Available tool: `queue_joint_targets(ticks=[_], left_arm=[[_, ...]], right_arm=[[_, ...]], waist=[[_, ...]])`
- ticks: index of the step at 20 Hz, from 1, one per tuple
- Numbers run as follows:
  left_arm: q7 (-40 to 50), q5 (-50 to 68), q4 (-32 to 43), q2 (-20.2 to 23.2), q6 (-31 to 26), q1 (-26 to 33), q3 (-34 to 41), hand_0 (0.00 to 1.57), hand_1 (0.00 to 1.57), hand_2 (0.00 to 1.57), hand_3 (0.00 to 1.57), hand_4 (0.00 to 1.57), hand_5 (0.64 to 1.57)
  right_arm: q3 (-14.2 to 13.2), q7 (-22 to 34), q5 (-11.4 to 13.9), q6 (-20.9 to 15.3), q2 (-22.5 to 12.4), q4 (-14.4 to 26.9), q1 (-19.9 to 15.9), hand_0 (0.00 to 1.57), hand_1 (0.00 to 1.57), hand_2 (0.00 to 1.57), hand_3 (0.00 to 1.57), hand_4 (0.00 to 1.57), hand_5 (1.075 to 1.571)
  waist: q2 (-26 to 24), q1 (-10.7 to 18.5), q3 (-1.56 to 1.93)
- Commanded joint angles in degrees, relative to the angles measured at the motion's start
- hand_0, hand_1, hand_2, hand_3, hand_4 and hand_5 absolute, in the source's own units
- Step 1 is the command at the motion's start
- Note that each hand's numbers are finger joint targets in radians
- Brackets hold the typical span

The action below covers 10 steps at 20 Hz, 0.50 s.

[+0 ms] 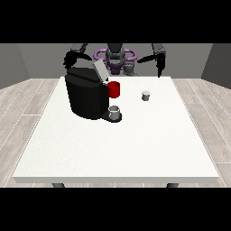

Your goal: Insert the coffee pod into the coffee machine and close the lid

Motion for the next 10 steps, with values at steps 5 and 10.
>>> queue_joint_targets(ticks=[5, 10], left_arm=[[-2.75, -1.01, 13.71, 4.32, -2.67, -6.05, 4.35, 0.00, 0.00, 0.00, 0.00, 0.00, 1.571], [-4.27, -4.34, 20.84, 5.09, 0.03, -12.77, 4.94, 0.00, 0.00, 0.00, 0.00, 0.00, 1.571]], right_arm=[[1.20, -1.15, -1.16, 1.69, -0.06, -0.58, -0.20, 0.00, 0.00, 0.00, 0.00, 0.28, 1.571], [2.85, -0.82, 0.12, -2.69, 0.68, 1.79, -5.85, 0.00, 0.00, 0.00, 0.00, 0.35, 1.571]], waist=[[4.28, -2.92, -0.02], [8.64, -3.00, -0.02]])
